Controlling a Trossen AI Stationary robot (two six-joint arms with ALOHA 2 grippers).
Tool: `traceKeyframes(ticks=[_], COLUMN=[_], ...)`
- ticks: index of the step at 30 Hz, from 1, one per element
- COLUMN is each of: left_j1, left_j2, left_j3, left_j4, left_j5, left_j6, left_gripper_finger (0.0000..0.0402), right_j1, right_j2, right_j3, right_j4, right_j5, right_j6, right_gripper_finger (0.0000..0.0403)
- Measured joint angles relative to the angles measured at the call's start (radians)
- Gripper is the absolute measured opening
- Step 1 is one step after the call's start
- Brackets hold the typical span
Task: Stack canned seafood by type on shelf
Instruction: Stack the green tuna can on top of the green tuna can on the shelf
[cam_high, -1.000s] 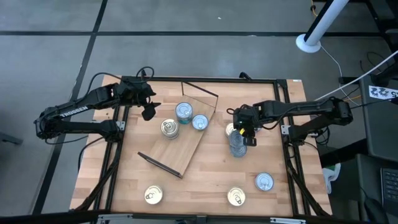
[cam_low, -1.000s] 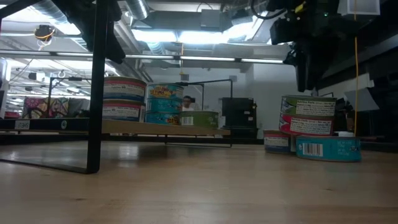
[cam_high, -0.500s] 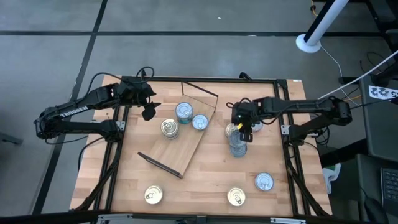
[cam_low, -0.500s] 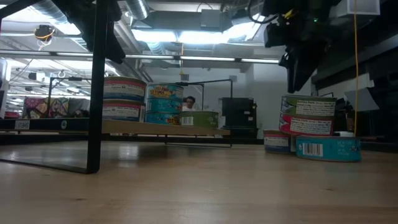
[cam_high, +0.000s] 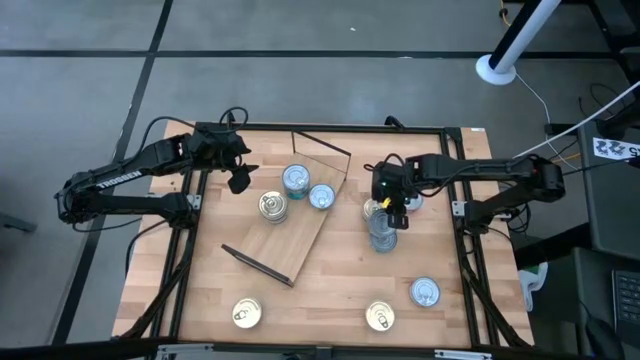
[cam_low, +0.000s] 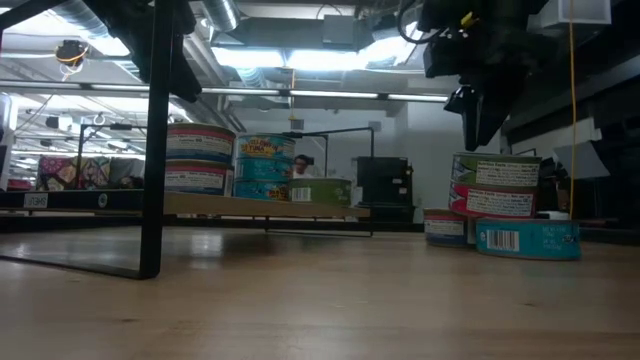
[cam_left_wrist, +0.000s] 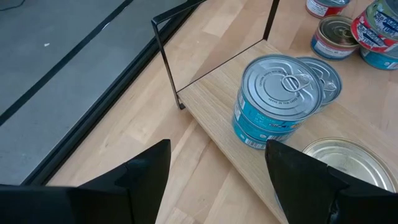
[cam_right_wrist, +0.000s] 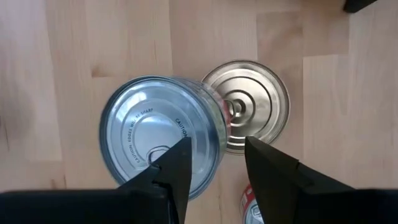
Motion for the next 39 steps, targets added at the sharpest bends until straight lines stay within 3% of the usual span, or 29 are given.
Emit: traceKeyframes(ticks=[18,31,39], left_j1=[0.000,0.000,0.000], left_j2=[0.000,0.000,0.000], left_j3=[0.000,0.000,0.000], left_j4=[0.000,0.000,0.000], left_j5=[0.000,0.000,0.000], left_j6=[0.000,0.000,0.000], left_gripper_finger=[0.0258,0.0258,0.0258], right_j1=[0.000,0.000,0.000], right_j2=[0.048,0.047,0.047], right_j3=[-0.021,-0.021,-0.021], right_j4=[0.026,0.027,0.027], right_j5=[0.003,0.007,0.007], right_j6=[-0.027,-0.027,-0.027], right_gripper_finger=[0.0145,0.0010,0.0004])
